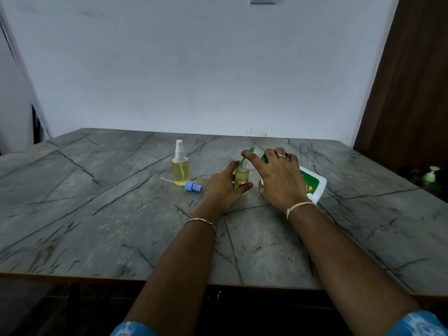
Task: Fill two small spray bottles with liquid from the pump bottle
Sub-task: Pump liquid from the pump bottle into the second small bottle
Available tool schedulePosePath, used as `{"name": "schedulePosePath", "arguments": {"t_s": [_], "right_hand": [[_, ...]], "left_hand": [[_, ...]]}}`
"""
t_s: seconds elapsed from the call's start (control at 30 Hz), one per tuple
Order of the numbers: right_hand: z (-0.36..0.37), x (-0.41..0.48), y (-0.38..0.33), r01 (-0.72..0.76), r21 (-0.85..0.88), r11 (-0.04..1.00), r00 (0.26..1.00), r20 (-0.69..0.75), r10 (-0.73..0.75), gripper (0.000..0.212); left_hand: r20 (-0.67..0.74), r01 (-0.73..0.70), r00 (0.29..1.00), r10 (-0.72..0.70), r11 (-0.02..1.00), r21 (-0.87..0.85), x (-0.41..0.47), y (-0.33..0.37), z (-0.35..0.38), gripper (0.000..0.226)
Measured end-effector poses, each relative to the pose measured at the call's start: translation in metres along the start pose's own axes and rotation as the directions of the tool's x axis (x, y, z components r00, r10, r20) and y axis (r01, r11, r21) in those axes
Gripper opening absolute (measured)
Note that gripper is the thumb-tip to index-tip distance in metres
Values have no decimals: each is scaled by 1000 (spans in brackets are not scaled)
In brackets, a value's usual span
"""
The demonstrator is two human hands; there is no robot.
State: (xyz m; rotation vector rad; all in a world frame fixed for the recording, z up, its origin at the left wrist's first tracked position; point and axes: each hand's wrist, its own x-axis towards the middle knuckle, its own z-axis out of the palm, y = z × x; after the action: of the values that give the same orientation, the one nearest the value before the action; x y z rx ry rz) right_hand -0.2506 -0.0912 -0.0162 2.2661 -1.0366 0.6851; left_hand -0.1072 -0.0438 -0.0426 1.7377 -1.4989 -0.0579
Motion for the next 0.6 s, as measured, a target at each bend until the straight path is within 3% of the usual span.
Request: {"name": "schedulePosePath", "arguments": {"t_s": [0.6], "right_hand": [[0, 0, 2, 6, 0, 1000, 1000, 7, -6, 79]], "left_hand": [[-8, -15, 1000, 15, 1000, -10, -1, 1, 0, 64]]}}
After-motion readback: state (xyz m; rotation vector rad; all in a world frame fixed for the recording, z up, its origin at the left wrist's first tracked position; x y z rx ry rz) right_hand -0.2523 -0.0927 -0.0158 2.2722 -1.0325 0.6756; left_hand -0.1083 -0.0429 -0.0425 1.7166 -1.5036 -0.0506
